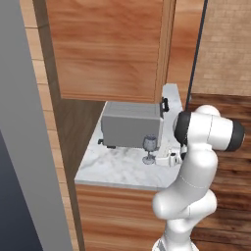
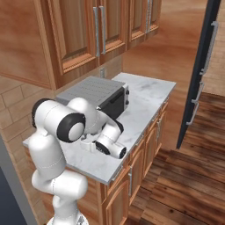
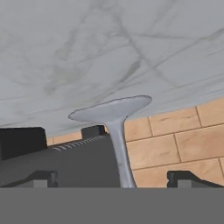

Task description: Retrieve the wine glasses from the counter and place one next to each plate.

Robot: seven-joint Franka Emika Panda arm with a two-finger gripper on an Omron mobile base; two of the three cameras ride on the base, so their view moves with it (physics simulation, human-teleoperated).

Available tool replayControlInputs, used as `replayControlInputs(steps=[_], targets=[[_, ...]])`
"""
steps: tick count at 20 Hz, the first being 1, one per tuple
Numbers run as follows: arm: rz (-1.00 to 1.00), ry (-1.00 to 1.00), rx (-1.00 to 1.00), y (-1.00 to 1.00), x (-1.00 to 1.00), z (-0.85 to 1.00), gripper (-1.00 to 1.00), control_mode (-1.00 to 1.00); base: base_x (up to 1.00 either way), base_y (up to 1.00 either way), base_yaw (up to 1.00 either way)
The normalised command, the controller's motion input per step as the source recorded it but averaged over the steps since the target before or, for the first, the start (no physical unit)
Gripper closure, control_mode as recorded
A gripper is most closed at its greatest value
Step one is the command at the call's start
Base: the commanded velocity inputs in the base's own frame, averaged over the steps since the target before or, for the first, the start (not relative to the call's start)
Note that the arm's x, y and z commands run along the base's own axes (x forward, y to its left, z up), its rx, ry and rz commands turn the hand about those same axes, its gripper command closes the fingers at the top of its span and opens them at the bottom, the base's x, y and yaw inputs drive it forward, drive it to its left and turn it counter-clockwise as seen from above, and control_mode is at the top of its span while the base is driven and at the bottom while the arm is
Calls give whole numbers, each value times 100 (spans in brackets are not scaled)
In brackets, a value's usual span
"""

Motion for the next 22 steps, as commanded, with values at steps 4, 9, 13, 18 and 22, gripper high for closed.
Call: replayControlInputs(steps=[4, 9, 13, 18, 22], targets=[[0, 0, 0, 29, -9, 0, -100, -100, 0, 0, 0], [0, -1, 0, 27, -16, 0, -100, -100, 0, 0, 0], [0, -6, 0, 24, -44, 0, -100, -100, 0, 0, 0], [0, -2, 0, 19, -10, 0, -100, -100, 0, 0, 0], [0, 0, 0, 7, 11, 0, -100, -100, 0, 0, 0]])
